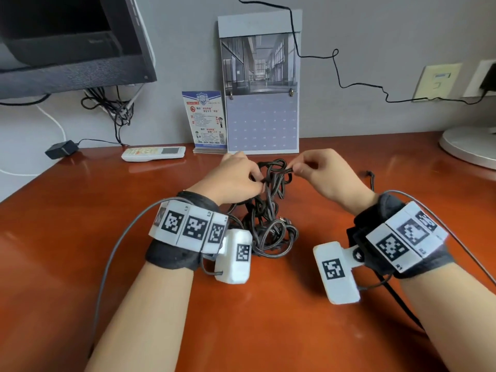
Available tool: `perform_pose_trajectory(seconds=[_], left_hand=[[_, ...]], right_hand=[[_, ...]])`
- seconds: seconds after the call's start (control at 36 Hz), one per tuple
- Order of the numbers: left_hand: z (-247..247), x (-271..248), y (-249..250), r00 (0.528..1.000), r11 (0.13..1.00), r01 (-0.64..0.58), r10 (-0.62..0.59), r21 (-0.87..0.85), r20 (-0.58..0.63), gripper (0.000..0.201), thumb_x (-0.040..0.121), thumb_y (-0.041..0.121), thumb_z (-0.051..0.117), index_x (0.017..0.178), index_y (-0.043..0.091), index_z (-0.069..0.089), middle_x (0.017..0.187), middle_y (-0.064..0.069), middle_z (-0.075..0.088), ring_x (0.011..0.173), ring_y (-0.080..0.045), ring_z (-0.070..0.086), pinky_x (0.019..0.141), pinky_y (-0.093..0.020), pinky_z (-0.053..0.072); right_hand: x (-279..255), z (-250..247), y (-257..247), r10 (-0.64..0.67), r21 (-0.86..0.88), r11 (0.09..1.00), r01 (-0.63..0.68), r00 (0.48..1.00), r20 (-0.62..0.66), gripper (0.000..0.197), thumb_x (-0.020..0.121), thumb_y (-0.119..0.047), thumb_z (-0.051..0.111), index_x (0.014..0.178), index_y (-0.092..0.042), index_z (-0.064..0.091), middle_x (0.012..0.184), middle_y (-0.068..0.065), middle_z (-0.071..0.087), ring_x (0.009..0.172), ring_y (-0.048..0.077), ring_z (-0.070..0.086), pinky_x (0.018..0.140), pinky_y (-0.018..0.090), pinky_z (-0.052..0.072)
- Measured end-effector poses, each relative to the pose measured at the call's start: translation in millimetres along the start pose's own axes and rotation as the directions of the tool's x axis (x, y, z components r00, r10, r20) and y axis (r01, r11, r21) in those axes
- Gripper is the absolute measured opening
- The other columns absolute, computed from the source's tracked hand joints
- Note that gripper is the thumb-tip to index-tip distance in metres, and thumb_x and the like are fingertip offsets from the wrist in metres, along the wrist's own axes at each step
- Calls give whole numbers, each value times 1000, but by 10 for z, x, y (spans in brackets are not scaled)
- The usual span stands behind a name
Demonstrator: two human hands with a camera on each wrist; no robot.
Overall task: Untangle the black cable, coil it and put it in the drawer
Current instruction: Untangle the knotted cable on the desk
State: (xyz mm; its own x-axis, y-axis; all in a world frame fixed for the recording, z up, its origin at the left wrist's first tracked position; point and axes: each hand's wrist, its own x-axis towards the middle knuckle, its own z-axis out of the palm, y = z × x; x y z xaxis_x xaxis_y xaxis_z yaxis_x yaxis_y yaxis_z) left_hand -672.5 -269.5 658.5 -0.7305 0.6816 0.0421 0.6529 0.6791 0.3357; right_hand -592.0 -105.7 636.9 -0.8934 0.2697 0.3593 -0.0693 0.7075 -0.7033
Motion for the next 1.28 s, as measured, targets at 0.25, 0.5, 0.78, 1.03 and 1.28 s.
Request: perform_pose_trajectory(seconds=[0.25,0.5,0.78,1.03,1.28], left_hand=[[-78,-59,153,732,939,-51,267,340,-627,9,77,17,68,82,12,63,101,-2,51,103,-21,49,57,-31,31],[-77,-85,231,596,936,-165,346,312,-724,6,63,9,62,59,6,59,96,-11,55,102,-27,40,77,-46,48],[23,-92,316,653,903,-260,425,341,-627,20,55,-2,76,54,5,57,91,-8,58,86,-28,57,58,-34,43],[-65,-127,316,718,912,-78,331,402,-612,16,50,17,83,56,12,69,90,-4,56,98,-24,34,77,-67,42],[-59,-181,428,670,929,-137,342,343,-659,16,47,3,78,52,6,64,86,-6,56,92,-24,33,64,-49,48]], right_hand=[[8,-168,-207,-84,7,996,86,984,-157,13,85,-8,63,88,-20,62,74,-2,61,67,8,53,61,11,37],[-29,-307,-349,-176,-141,980,143,950,-256,13,84,-4,63,77,-15,65,64,-21,56,66,9,58,64,3,37],[-67,-294,-379,-220,-208,960,187,964,-152,14,81,3,63,80,-9,71,63,-3,61,55,6,50,59,2,36],[-104,-196,-483,-152,-296,950,99,975,-162,20,83,-34,58,87,-21,72,95,-6,48,102,21,46,86,36,41],[-133,-134,-506,-92,-251,967,29,966,-242,20,76,-31,62,88,-17,69,90,0,53,96,24,53,82,39,48]])
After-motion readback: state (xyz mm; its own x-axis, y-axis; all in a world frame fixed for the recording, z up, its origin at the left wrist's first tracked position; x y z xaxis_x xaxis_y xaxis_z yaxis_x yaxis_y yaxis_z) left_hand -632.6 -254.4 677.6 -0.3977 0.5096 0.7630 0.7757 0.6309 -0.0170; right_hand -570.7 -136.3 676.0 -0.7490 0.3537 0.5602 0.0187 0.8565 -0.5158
